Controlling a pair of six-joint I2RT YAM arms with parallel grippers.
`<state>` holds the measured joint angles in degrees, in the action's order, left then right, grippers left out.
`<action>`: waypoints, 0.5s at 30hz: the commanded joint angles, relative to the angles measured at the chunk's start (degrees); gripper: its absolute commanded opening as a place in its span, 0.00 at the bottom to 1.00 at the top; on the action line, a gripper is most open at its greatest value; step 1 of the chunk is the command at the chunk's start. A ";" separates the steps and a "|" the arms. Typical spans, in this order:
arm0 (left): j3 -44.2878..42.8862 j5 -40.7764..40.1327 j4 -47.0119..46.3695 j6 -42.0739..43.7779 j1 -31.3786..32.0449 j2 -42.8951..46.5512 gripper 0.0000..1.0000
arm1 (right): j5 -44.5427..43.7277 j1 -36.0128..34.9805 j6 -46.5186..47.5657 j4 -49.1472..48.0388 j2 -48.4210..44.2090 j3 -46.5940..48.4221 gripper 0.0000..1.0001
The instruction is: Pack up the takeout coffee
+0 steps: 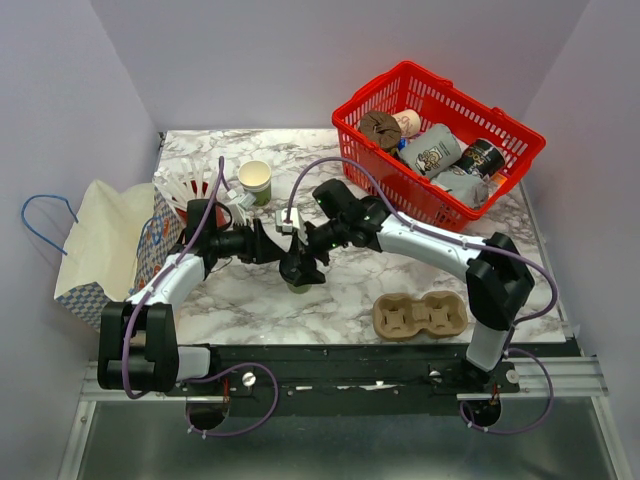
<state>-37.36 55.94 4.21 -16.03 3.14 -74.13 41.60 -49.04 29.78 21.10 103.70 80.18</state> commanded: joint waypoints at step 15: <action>0.80 -0.04 -1.83 -0.32 1.17 0.30 0.61 | -5.92 -0.89 -0.25 -4.40 -2.54 -1.43 1.00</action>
<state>-37.23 55.94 3.88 -16.19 3.90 -74.13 36.71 -49.67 29.91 19.59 103.55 79.83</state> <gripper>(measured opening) 0.607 0.996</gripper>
